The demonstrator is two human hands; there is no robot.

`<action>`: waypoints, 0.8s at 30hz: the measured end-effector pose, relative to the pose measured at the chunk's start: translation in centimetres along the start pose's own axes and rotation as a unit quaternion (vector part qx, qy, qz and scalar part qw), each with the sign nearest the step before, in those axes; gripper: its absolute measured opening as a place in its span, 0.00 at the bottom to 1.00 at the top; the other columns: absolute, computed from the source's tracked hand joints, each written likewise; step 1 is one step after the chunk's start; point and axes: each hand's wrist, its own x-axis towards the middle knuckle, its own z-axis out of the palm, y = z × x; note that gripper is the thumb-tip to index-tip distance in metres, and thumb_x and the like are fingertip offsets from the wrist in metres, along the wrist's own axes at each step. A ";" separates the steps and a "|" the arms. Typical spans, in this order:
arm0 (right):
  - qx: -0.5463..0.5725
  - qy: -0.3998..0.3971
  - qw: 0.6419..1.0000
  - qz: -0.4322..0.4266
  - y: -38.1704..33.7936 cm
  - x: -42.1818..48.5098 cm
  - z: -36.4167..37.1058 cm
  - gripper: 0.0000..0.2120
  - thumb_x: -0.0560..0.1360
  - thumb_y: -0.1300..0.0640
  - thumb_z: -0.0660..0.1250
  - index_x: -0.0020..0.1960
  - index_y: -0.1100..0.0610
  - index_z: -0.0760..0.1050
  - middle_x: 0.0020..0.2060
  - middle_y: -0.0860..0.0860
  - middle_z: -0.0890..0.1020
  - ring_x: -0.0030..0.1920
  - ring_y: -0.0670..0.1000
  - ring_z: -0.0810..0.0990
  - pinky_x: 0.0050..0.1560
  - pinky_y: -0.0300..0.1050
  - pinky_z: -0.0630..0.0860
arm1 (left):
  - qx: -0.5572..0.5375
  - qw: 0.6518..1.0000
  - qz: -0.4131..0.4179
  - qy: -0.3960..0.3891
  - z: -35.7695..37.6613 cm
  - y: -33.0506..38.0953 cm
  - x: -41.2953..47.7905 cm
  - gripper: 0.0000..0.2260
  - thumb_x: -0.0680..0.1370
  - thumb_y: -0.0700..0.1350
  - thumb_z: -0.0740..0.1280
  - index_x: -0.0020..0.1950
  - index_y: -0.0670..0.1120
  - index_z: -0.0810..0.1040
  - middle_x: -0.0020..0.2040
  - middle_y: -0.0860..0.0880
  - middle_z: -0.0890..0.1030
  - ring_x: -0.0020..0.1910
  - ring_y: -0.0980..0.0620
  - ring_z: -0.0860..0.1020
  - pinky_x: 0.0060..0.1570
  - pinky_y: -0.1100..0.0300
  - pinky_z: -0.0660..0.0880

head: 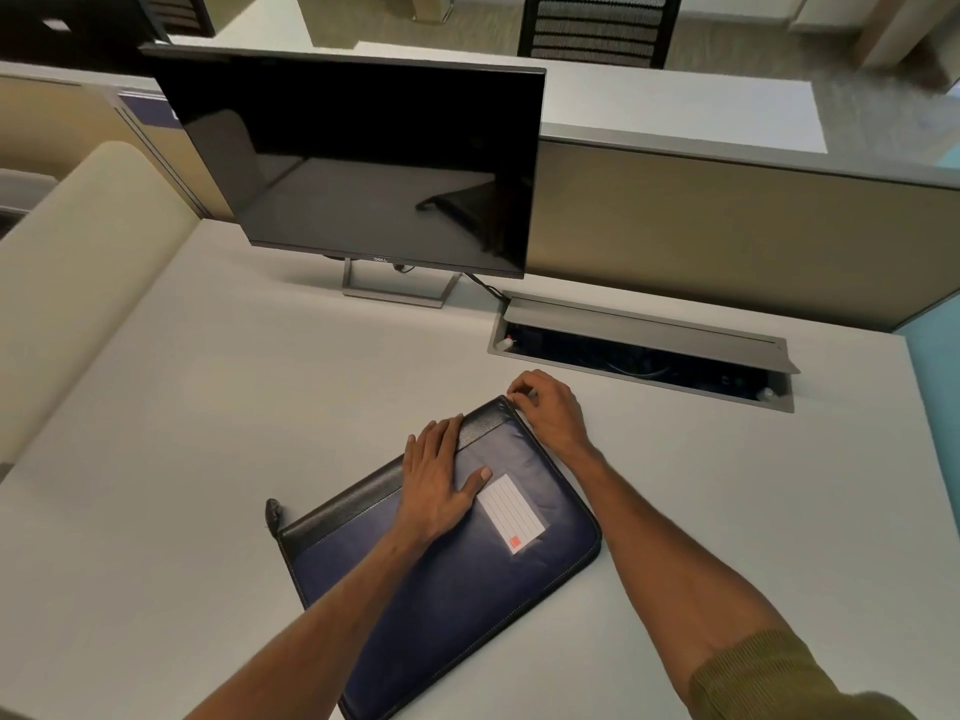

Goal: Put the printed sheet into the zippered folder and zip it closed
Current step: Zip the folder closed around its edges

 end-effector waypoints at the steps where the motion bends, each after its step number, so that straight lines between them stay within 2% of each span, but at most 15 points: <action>1: -0.002 0.001 1.000 0.007 -0.1 -0.1 0.0 0.05 0.82 0.57 0.70 0.53 0.58 0.83 0.53 0.51 0.85 0.54 0.52 0.83 0.59 0.55 0.81 | 0.003 1.000 0.000 -0.003 0.0 0.0 0.0 0.38 0.84 0.64 0.64 0.89 0.50 0.54 0.86 0.50 0.60 0.87 0.47 0.56 0.87 0.43 0.45; 6: 0.021 0.031 0.996 0.081 -0.2 -2.3 -0.5 0.12 0.84 0.58 0.66 0.66 0.52 0.79 0.58 0.51 0.86 0.60 0.51 0.85 0.63 0.52 0.82 | 0.024 0.999 -0.002 -0.029 -0.6 0.2 -0.2 0.39 0.85 0.64 0.61 0.89 0.51 0.48 0.88 0.50 0.54 0.88 0.47 0.51 0.88 0.44 0.44; 8: 0.001 0.060 0.993 0.099 0.2 -4.6 -0.7 0.12 0.84 0.57 0.66 0.67 0.51 0.79 0.59 0.50 0.86 0.60 0.52 0.85 0.62 0.52 0.83 | 0.022 0.999 -0.007 -0.040 -1.0 0.3 -0.4 0.40 0.85 0.62 0.62 0.89 0.50 0.45 0.89 0.50 0.51 0.89 0.46 0.49 0.88 0.44 0.44; 10: -0.027 0.109 0.986 0.124 1.0 -7.5 -0.7 0.09 0.84 0.54 0.67 0.63 0.52 0.80 0.57 0.49 0.86 0.56 0.52 0.86 0.58 0.51 0.84 | 0.014 0.999 -0.026 -0.040 -1.8 0.2 -1.0 0.40 0.85 0.58 0.64 0.89 0.49 0.46 0.89 0.48 0.52 0.89 0.45 0.50 0.88 0.44 0.44; 12: -0.062 0.159 0.972 0.163 1.7 -10.5 -0.8 0.08 0.83 0.50 0.67 0.56 0.53 0.81 0.52 0.49 0.87 0.51 0.53 0.86 0.52 0.48 0.84 | 0.011 0.998 -0.045 -0.037 -2.8 -0.4 -2.0 0.38 0.84 0.56 0.66 0.89 0.48 0.50 0.88 0.47 0.55 0.88 0.44 0.52 0.87 0.44 0.47; 15: -0.109 0.189 0.947 0.235 2.4 -14.3 -1.5 0.15 0.82 0.45 0.66 0.46 0.56 0.81 0.43 0.52 0.87 0.44 0.56 0.85 0.45 0.47 0.81 | 0.022 0.997 -0.048 -0.047 -4.1 -1.0 -3.5 0.36 0.84 0.52 0.66 0.89 0.49 0.54 0.87 0.45 0.58 0.87 0.42 0.57 0.87 0.43 0.50; 18: -0.107 0.146 0.931 0.316 2.5 -17.5 -1.9 0.22 0.82 0.41 0.64 0.45 0.59 0.82 0.41 0.54 0.87 0.44 0.59 0.86 0.46 0.47 0.81 | 0.020 0.997 -0.066 -0.040 -5.0 -1.0 -4.5 0.36 0.82 0.47 0.67 0.88 0.47 0.57 0.86 0.43 0.60 0.85 0.40 0.60 0.85 0.43 0.54; 20: -0.086 0.090 0.924 0.362 2.2 -19.6 -1.4 0.27 0.82 0.37 0.61 0.46 0.60 0.83 0.38 0.53 0.88 0.38 0.56 0.88 0.42 0.45 0.82 | 0.021 0.996 -0.076 -0.040 -5.2 -1.0 -5.2 0.35 0.82 0.47 0.67 0.87 0.47 0.57 0.85 0.42 0.62 0.84 0.39 0.62 0.85 0.44 0.56; 22: -0.028 0.048 0.916 0.398 1.7 -21.5 -0.3 0.31 0.83 0.34 0.58 0.47 0.61 0.83 0.34 0.52 0.88 0.31 0.54 0.88 0.36 0.44 0.83 | 0.033 0.996 -0.077 -0.043 -5.2 -1.1 -5.9 0.34 0.83 0.49 0.66 0.87 0.47 0.57 0.85 0.41 0.63 0.83 0.38 0.62 0.85 0.44 0.56; 24: 0.053 0.008 0.905 0.421 1.1 -22.8 0.8 0.34 0.83 0.34 0.59 0.46 0.64 0.84 0.33 0.54 0.88 0.31 0.55 0.89 0.40 0.48 0.88 | 0.045 0.995 -0.076 -0.042 -5.2 -1.2 -6.4 0.34 0.84 0.50 0.65 0.88 0.48 0.56 0.84 0.41 0.63 0.83 0.38 0.62 0.85 0.44 0.56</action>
